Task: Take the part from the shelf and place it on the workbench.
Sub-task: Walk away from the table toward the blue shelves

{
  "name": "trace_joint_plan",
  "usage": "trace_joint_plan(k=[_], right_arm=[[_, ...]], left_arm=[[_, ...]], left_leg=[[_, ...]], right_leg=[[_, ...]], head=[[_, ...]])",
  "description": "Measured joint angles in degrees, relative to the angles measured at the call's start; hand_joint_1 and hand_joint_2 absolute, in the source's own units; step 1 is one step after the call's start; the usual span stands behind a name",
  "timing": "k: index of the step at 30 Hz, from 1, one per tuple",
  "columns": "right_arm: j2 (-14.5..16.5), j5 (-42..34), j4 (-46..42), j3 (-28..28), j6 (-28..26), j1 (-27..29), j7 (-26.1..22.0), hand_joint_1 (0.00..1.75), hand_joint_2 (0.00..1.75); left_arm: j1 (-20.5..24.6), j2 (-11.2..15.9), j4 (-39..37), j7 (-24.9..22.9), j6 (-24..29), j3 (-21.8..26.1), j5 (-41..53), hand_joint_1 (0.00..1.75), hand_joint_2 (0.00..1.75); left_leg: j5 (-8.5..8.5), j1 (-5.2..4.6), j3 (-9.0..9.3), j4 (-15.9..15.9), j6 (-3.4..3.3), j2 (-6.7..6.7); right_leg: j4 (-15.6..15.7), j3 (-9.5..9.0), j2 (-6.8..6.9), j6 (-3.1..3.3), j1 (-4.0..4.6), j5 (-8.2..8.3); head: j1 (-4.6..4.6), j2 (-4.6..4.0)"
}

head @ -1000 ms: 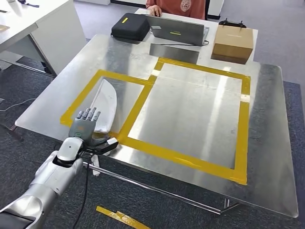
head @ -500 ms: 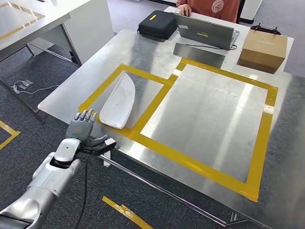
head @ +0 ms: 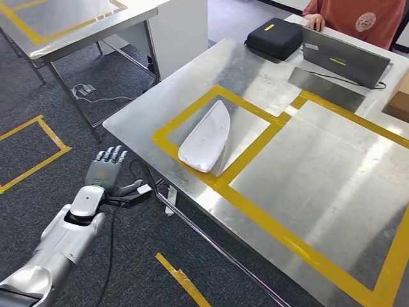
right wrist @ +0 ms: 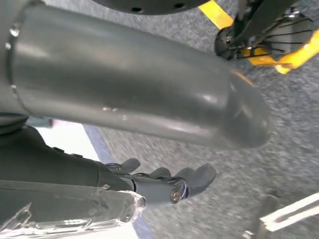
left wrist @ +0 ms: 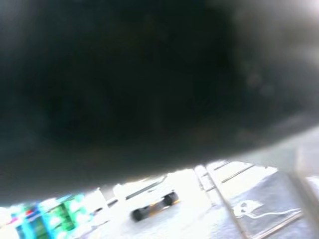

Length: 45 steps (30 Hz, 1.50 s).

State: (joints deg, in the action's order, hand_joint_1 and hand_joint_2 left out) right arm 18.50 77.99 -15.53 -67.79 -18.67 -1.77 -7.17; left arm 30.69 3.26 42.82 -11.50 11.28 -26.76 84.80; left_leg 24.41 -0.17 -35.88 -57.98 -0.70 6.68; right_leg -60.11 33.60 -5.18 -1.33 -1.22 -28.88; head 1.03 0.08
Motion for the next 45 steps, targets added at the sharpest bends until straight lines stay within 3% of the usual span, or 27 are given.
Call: trace_joint_plan(k=[1, 3, 5, 7, 9, 10, 12, 14, 16, 18, 19, 21, 23, 24, 25, 26, 27, 28, 30, 32, 34, 36, 38, 40, 41, 42, 45], right_arm=[[-0.02, 0.01, 0.01, 0.05, 0.05, 0.02, 0.02, 0.00, 0.00], [-0.04, 0.05, 0.01, 0.18, 0.10, 0.05, 0.05, 0.00, 0.00], [-0.06, 0.10, 0.01, 0.29, 0.13, 0.01, 0.04, 0.00, 0.00], [-0.08, 0.11, 0.01, 0.35, 0.15, 0.08, 0.03, 0.00, 0.00], [-0.15, 0.11, -0.03, 0.36, 0.15, 0.24, 0.06, 0.00, 0.00], [-0.19, 0.13, -0.06, 0.36, 0.15, 0.30, 0.06, 0.00, 0.00], [-0.21, 0.16, -0.13, 0.38, 0.17, 0.35, 0.05, 0.00, 0.00], [-0.21, 0.19, -0.20, 0.41, 0.29, 0.36, 0.05, 0.00, 0.00], [-0.20, 0.20, -0.34, 0.45, 0.66, 0.35, 0.08, 0.00, 0.00], [-0.17, 0.19, -0.67, 0.54, 1.28, 0.34, 0.18, 0.00, 0.00], [-0.15, 0.18, -0.89, 0.62, 1.61, 0.38, 0.24, 0.00, 0.00], [-0.10, 0.17, -1.40, 0.73, 2.17, 0.61, 0.31, 0.00, 0.00], [-0.07, 0.17, -1.86, 0.75, 2.52, 1.00, 0.35, 0.00, 0.00], [-0.07, 0.17, -2.04, 0.75, 2.66, 1.17, 0.38, 0.00, 0.00], [-0.07, 0.17, -2.22, 0.75, 2.75, 1.31, 0.40, 0.00, 0.00], [-0.08, 0.17, -2.42, 0.75, 2.83, 1.38, 0.41, 0.00, 0.00], [-0.08, 0.17, -2.61, 0.75, 2.86, 1.40, 0.42, 0.00, 0.00], [-0.08, 0.17, -2.79, 0.75, 2.88, 1.40, 0.42, 0.00, 0.00], [0.01, 0.17, -3.08, 0.78, 3.04, 1.36, 0.42, 0.00, 0.00], [0.21, 0.19, -3.57, 0.80, 3.60, 1.46, 0.44, 0.00, 0.00], [0.58, 0.15, -4.37, 0.80, 4.35, 1.72, 0.51, 0.00, 0.00], [0.92, -0.12, -5.13, 0.80, 4.81, 1.93, 0.52, 0.00, 0.00], [1.05, -0.56, -5.66, 0.82, 5.08, 2.12, 0.49, 0.00, 0.00], [1.08, -1.03, -5.99, 0.84, 5.27, 2.32, 0.50, 0.00, 0.00], [1.08, -1.33, -6.16, 0.86, 5.34, 2.39, 0.52, 0.00, 0.00], [1.08, -1.68, -6.30, 0.87, 5.41, 2.41, 0.55, 0.00, 0.00], [1.20, -3.08, -6.60, 1.04, 5.67, 2.34, 0.50, 0.00, 0.00]], left_arm=[[-0.04, 0.06, 0.00, -0.04, 0.00, 0.15, 0.00, 0.00, 0.00], [-0.28, 0.31, 0.01, -0.11, -0.01, 0.49, 0.00, 0.00, 0.00], [-0.48, 0.56, 0.02, -0.15, 0.01, 0.78, -0.01, 0.00, 0.00], [-0.58, 0.58, 0.02, -0.15, 0.10, 1.02, -0.08, 0.00, 0.00], [-1.17, 0.62, 0.02, -0.14, 0.26, 1.42, -0.20, 0.00, 0.00], [-1.65, 0.70, 0.02, -0.12, 0.38, 1.73, -0.26, 0.00, 0.00], [-2.49, 0.93, 0.05, -0.02, 0.70, 2.42, -0.35, 0.00, 0.00], [-2.77, 1.07, 0.23, 0.14, 0.97, 3.04, -0.42, 0.00, 0.00], [-3.14, 1.21, 0.62, 0.30, 1.20, 3.77, -0.62, 0.00, 0.00], [-4.44, 1.64, 1.02, 0.56, 1.53, 4.84, -1.02, 0.00, 0.00], [-5.38, 1.85, 1.26, 0.73, 1.83, 5.50, -1.26, 0.00, 0.00], [-7.00, 2.08, 1.68, 1.11, 2.55, 6.73, -1.83, 0.00, 0.00], [-8.24, 2.14, 1.88, 1.43, 3.14, 7.59, -2.30, 0.00, 0.00], [-8.82, 2.15, 1.91, 1.54, 3.26, 7.86, -2.40, 0.00, 0.00], [-9.38, 2.15, 1.93, 1.62, 3.29, 8.08, -2.47, 0.00, 0.00], [-9.82, 2.16, 1.93, 1.68, 3.28, 8.25, -2.47, 0.00, 0.00], [-10.11, 2.16, 1.94, 1.72, 3.26, 8.43, -2.49, 0.00, 0.00], [-10.28, 2.16, 1.97, 1.73, 3.16, 8.62, -2.67, 0.00, 0.00], [-10.58, 2.12, 2.05, 1.50, 2.63, 9.28, -3.82, 0.00, 0.00], [-11.77, 2.27, 2.11, 1.46, 2.84, 10.60, -5.67, 0.00, 0.00], [-14.07, 2.65, 2.11, 2.21, 4.42, 12.43, -7.24, 0.00, 0.00], [-16.23, 2.94, 2.05, 2.95, 5.64, 14.39, -8.45, 0.00, 0.00], [-17.60, 3.04, 1.79, 3.13, 5.87, 16.49, -9.54, 0.00, 0.00], [-18.97, 2.97, 1.10, 3.21, 5.67, 18.59, -10.57, 0.00, 0.00], [-19.83, 2.90, 0.55, 3.40, 5.57, 19.63, -11.16, 0.00, 0.00], [-20.64, 2.82, -0.08, 3.66, 5.50, 20.66, -11.80, 0.00, 0.00], [-22.57, 2.54, -2.68, 4.59, 5.57, 24.11, -13.73, 0.00, 0.00]], left_leg=[[-0.18, 0.12, -0.33, -0.04, 0.40, 0.72], [-0.45, 0.42, -0.73, 0.05, 1.15, 1.55], [0.73, 0.25, -1.58, -1.68, 1.73, -1.28], [3.83, 0.18, -4.48, -7.72, 2.18, -5.07], [6.25, 0.52, -7.93, -14.48, 2.50, -6.02], [6.04, 0.66, -8.48, -15.50, 2.58, -6.15], [3.01, 0.75, -6.21, -11.34, 2.48, -6.84], [0.23, 0.29, -2.05, -3.83, 2.00, -9.39], [-0.12, -0.33, -0.17, -0.27, 1.43, -10.96], [0.05, -0.47, -0.03, 0.09, 0.92, -9.91], [0.05, -0.36, 0.14, 0.27, 0.66, -9.28], [0.01, -0.05, 0.45, 0.60, 0.00, -7.99], [0.12, -0.04, 0.48, 0.62, -0.46, -6.52], [0.16, -0.09, 0.49, 0.61, -0.55, -5.65], [0.18, -0.13, 0.52, 0.60, -0.59, -4.72], [0.19, -0.15, 0.57, 0.58, -0.59, -3.79], [0.20, -0.15, 0.65, 0.56, -0.56, -2.86], [0.23, -0.11, 0.73, 0.54, -0.48, -1.95], [0.28, -0.14, 0.67, 0.39, -0.05, -0.38], [0.17, 0.01, 0.43, 0.33, 0.66, 0.77], [0.06, 0.29, 0.34, 0.48, 1.38, 1.66], [1.36, 0.17, -0.45, -1.25, 1.98, -0.49], [4.65, 0.12, -3.43, -7.42, 2.48, -4.30], [7.22, 0.39, -6.87, -14.16, 2.85, -5.79], [7.08, 0.53, -7.39, -15.17, 2.94, -6.01], [5.95, 0.63, -6.71, -13.96, 2.96, -6.11], [1.46, 0.56, -0.45, -3.23, 2.56, -7.08]], right_leg=[[0.61, -0.34, -0.62, 0.26, -0.02, -0.13], [1.03, -0.66, 0.70, 0.95, 0.15, 0.06], [1.54, -1.19, 2.29, 1.80, 0.12, 0.24], [1.76, -1.60, 4.02, 2.41, 0.18, 0.13], [1.75, -1.76, 5.78, 2.59, 0.27, -0.13], [1.74, -1.84, 6.63, 2.57, 0.28, -0.27], [1.73, -2.19, 8.22, 2.37, 0.28, -0.62], [1.68, -2.64, 9.69, 1.88, 0.50, -1.15], [1.73, -3.06, 11.05, 1.29, 0.87, -1.66], [1.99, -3.54, 12.23, 0.75, 0.96, -2.07], [1.79, -3.60, 11.79, 0.46, 0.86, -2.53], [-1.83, -1.99, 8.88, 0.09, 0.68, -4.85], [-9.61, 2.03, 6.00, 0.06, 0.62, -8.21], [-12.95, 3.99, 5.56, 0.08, 0.64, -9.14], [-14.60, 5.27, 5.36, 0.14, 0.65, -8.99], [-14.19, 5.60, 5.22, 0.24, 0.65, -7.78], [-11.57, 4.83, 4.95, 0.39, 0.64, -5.60], [-7.69, 3.40, 4.11, 0.56, 0.58, -3.10], [-1.01, 0.54, 1.43, 0.82, 0.32, -0.17], [0.99, -0.67, 0.18, 1.01, 0.29, 0.01], [1.30, -1.13, 1.18, 1.44, 0.34, 0.18], [1.84, -1.59, 2.50, 2.10, 0.25, 0.38], [2.15, -1.93, 4.11, 2.63, 0.45, 0.30], [2.16, -2.02, 5.67, 2.88, 0.65, 0.05], [2.16, -2.07, 6.30, 2.88, 0.69, -0.08], [2.15, -2.15, 6.77, 2.82, 0.71, -0.20], [2.09, -2.60, 7.68, 2.29, 0.85, -0.70]], head=[[0.01, 0.00], [-0.02, 0.01], [0.26, 0.01], [0.62, 0.01], [0.70, 0.01], [0.71, 0.01], [0.72, 0.01], [0.74, 0.00], [0.63, 0.00], [0.55, 0.01], [0.50, 0.01], [0.27, 0.01], [0.04, 0.01], [-0.02, 0.01], [-0.05, 0.01], [-0.08, 0.01], [-0.08, 0.01], [-0.09, 0.01], [-0.06, 0.01], [-0.04, 0.01], [-0.05, 0.01], [0.23, 0.01], [0.57, 0.01], [0.63, 0.01], [0.64, 0.01], [0.64, 0.01], [0.62, 0.00]])
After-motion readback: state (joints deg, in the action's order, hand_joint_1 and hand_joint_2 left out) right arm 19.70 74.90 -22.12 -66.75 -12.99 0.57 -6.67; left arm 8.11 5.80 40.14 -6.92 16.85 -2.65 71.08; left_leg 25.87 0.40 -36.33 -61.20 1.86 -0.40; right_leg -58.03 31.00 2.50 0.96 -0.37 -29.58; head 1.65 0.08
